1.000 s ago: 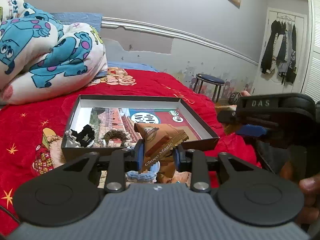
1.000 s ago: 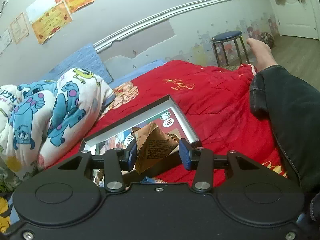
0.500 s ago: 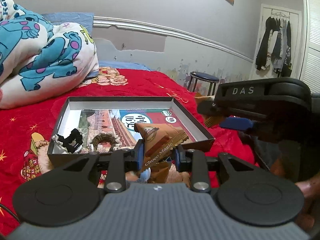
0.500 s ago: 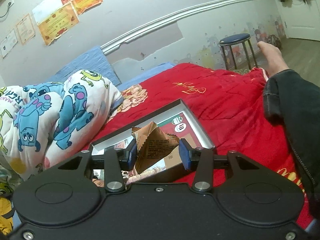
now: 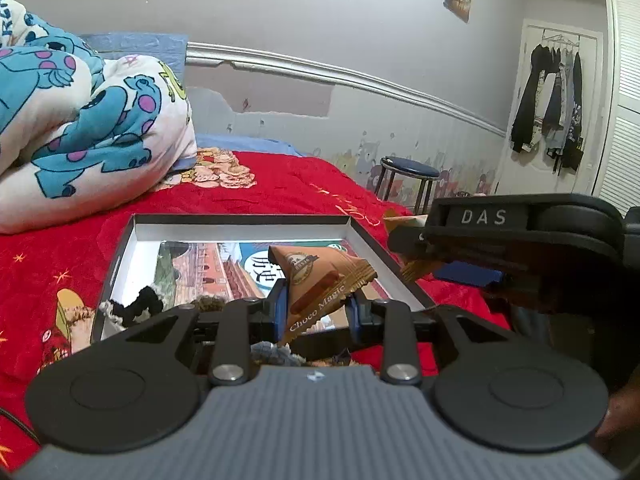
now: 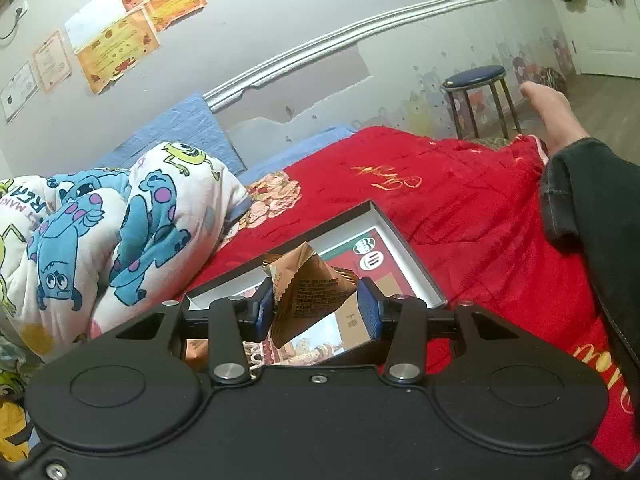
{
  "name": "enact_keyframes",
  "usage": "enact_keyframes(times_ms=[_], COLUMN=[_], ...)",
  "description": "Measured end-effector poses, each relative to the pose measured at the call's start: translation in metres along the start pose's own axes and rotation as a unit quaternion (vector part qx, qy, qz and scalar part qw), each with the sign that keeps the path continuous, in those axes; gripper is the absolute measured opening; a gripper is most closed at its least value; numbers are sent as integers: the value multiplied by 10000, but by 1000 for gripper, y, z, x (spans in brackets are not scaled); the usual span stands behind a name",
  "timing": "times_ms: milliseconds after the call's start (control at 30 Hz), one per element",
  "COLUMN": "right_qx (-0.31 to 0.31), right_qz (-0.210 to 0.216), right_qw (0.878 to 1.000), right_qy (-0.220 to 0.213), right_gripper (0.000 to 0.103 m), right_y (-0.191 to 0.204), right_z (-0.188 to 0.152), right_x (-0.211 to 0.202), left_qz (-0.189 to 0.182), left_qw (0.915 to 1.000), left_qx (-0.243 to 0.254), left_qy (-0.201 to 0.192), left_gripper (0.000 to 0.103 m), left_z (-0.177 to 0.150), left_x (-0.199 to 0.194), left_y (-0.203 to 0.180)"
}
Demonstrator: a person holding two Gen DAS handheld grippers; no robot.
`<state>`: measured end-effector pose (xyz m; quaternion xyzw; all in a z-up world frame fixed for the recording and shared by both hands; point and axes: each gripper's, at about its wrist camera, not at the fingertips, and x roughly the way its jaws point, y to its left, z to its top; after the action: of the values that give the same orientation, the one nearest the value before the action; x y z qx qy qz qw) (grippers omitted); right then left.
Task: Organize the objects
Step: 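Lower both held packets over the inside of the black box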
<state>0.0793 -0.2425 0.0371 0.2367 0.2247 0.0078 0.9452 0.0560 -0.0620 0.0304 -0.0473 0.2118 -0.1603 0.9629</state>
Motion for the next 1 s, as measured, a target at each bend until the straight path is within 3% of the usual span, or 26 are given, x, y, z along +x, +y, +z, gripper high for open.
enact_keyframes(times_ms=[333, 700, 1000], right_qx=[-89, 114, 143], right_qz=[10, 34, -173], right_qw=[10000, 9999, 9995], right_qy=[22, 122, 243], right_gripper=[43, 43, 43], right_y=[11, 10, 9], right_z=[1, 7, 1], right_x=[10, 27, 51], left_qz=[-126, -495, -577], left_qw=[9999, 9974, 9982], left_qx=[2, -506, -127], left_qy=[-70, 135, 121], left_gripper=[35, 35, 35], left_z=[5, 3, 6], left_x=[12, 44, 62], left_y=[0, 22, 23])
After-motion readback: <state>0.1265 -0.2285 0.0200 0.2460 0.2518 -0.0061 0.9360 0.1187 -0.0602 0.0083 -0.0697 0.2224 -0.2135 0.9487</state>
